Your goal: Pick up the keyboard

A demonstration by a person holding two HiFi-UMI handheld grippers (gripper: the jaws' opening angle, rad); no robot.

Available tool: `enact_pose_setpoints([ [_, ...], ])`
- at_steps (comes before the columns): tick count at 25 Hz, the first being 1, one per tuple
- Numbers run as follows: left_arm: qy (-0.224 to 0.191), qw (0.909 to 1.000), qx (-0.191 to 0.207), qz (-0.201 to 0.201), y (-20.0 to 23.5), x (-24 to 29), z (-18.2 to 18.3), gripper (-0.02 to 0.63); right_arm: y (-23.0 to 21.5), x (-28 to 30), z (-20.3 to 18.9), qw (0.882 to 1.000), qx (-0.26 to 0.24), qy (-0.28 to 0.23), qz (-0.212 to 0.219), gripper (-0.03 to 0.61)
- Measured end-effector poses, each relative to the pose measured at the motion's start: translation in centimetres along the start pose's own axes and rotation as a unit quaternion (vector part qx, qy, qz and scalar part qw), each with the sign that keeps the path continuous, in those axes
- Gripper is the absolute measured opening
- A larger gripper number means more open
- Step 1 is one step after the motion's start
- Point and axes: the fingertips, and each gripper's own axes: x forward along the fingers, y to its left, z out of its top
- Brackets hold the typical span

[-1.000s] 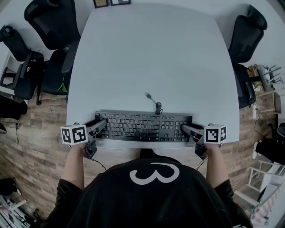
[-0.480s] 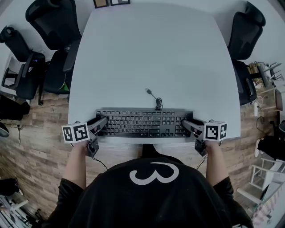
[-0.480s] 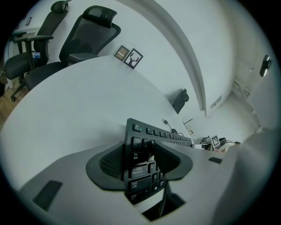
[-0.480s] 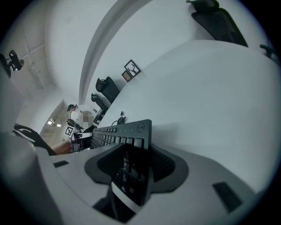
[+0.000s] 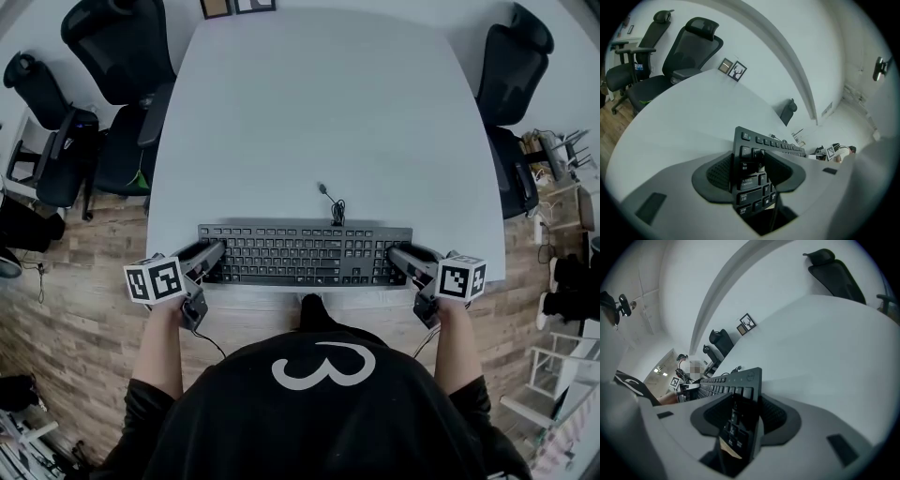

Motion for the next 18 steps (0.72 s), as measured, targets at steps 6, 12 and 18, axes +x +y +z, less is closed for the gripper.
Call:
enact_pose_setpoints([
  [6, -0.030, 0.9994, 0.016, -0.006, -1.6, -2.0, 1.2, 0.209, 1.9, -1.7, 1.2, 0.999, -0.023, -0.032, 0.005, 0.178],
  [12, -0.074, 0.9965, 0.035, -0.015, -5.2, -6.0, 2.7, 0.209, 5.9, -5.7, 3.3, 0.995, -0.064, -0.072, 0.011, 0.178],
  [18, -0.126, 0.9895, 0.066, -0.029, -8.2, -11.2, 4.0, 0.209, 10.9, -9.1, 4.7, 0.987, -0.110, -0.118, 0.018, 0.178],
])
